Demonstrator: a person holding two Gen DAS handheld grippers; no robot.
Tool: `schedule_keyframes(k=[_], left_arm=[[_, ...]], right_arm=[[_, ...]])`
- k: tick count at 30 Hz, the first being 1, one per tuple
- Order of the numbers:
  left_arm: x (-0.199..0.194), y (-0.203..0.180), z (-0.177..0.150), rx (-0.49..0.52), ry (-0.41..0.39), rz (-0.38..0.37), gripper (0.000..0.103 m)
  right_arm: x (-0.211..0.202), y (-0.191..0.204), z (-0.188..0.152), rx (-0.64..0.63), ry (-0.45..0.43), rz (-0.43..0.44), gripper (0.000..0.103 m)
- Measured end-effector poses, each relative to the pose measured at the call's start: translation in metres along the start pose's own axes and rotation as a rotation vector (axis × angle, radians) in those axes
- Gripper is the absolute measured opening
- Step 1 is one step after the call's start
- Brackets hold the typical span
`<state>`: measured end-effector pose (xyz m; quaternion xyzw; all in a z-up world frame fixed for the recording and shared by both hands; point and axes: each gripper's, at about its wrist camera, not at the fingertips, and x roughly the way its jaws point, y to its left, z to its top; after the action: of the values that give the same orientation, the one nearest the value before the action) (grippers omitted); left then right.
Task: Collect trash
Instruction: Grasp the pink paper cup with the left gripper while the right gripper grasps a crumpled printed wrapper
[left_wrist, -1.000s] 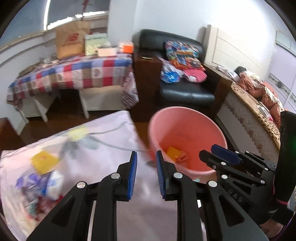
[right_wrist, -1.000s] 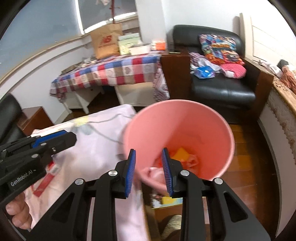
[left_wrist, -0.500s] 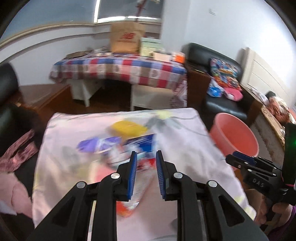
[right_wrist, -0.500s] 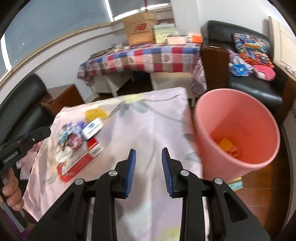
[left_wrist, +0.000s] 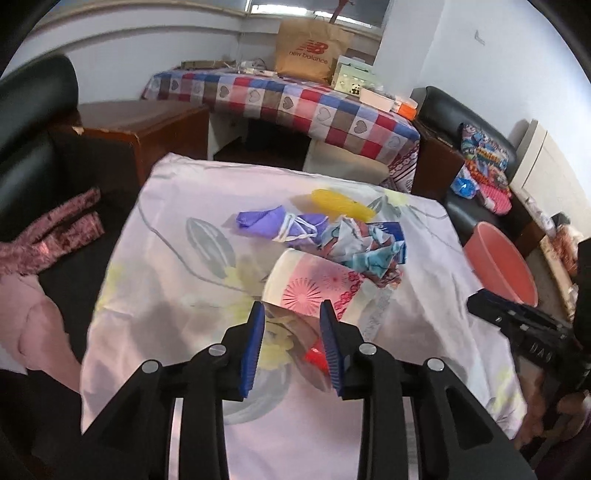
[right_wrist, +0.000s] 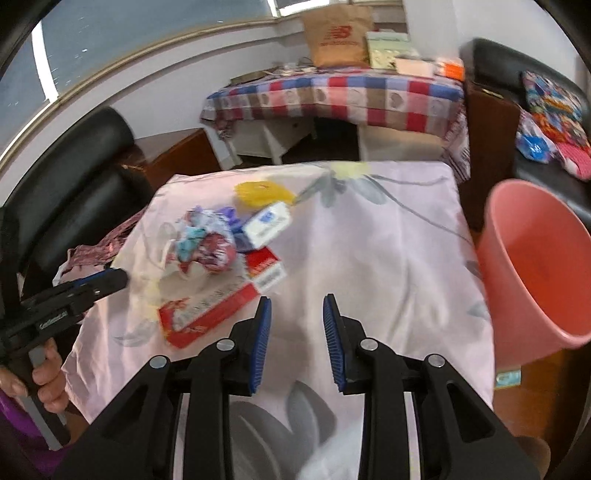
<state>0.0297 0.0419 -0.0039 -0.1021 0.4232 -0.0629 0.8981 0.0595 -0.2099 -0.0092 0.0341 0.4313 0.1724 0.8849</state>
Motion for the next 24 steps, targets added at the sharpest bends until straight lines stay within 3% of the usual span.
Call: schedule_keyframes(k=[6, 13, 14, 16, 24], left_arm=[[0.004, -0.02, 0.005, 0.013, -0.007, -0.068, 0.037], [0.031, -0.059, -0.009, 0.15, -0.016, 0.032, 0.036], [0.034, -0.064, -0.01, 0.173, -0.026, 0.066, 0.033], [0.037, -0.064, -0.011, 0.178, -0.026, 0.08, 0.016], [0.032, -0.051, -0.012, 0.149, -0.035, 0.081, 0.008]], right_arm=[[0.007, 0.01, 0.004, -0.021, 0.0, 0.007, 0.03], [0.015, 0.011, 0.006, -0.005, 0.016, 0.022, 0.03], [0.015, 0.011, 0.007, -0.008, 0.016, 0.026, 0.03], [0.014, 0.014, 0.009, -0.016, 0.009, 0.034, 0.03], [0.019, 0.031, 0.023, -0.049, 0.01, 0.092, 0.03]])
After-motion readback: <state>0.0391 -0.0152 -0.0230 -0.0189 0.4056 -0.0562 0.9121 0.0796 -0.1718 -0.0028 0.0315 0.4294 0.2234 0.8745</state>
